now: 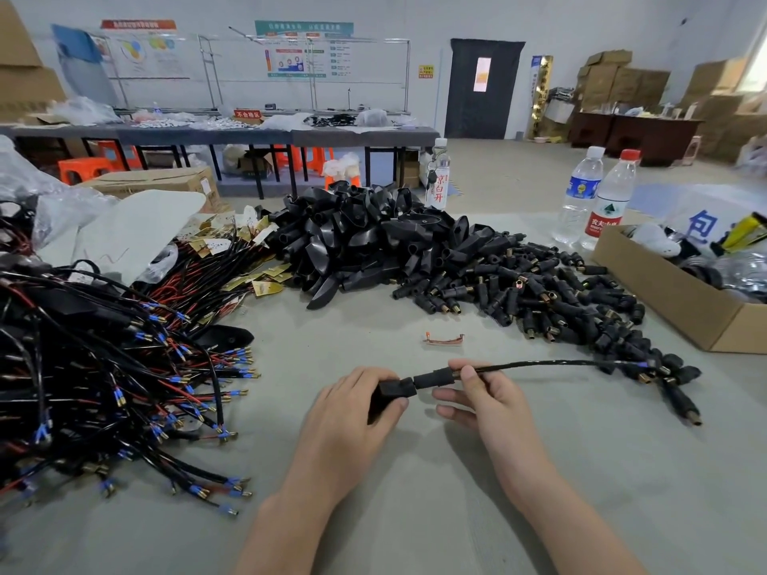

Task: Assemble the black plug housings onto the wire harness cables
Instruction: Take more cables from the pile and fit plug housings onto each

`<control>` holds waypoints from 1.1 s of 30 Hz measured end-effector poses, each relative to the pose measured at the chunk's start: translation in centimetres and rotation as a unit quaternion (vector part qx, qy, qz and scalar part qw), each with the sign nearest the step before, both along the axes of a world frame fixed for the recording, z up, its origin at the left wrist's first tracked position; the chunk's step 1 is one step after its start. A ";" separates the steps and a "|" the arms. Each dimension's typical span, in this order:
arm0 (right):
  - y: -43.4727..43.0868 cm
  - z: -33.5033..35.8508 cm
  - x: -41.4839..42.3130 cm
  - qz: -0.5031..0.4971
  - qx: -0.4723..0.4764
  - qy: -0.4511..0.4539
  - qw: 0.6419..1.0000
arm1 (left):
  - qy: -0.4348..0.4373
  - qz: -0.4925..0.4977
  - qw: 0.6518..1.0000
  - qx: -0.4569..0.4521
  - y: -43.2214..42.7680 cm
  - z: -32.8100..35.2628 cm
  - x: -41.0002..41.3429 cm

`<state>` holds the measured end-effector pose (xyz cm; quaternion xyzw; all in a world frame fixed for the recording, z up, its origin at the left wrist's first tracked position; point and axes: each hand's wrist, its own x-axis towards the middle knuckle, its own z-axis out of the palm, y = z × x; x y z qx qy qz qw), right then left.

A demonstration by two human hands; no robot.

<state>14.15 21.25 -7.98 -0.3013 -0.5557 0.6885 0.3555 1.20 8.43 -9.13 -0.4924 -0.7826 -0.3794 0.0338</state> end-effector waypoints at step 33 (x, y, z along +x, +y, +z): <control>0.3 -0.3 0.4 0.120 -0.054 0.094 0.987 | -0.078 -0.044 0.995 0.037 0.0 -0.6 -0.3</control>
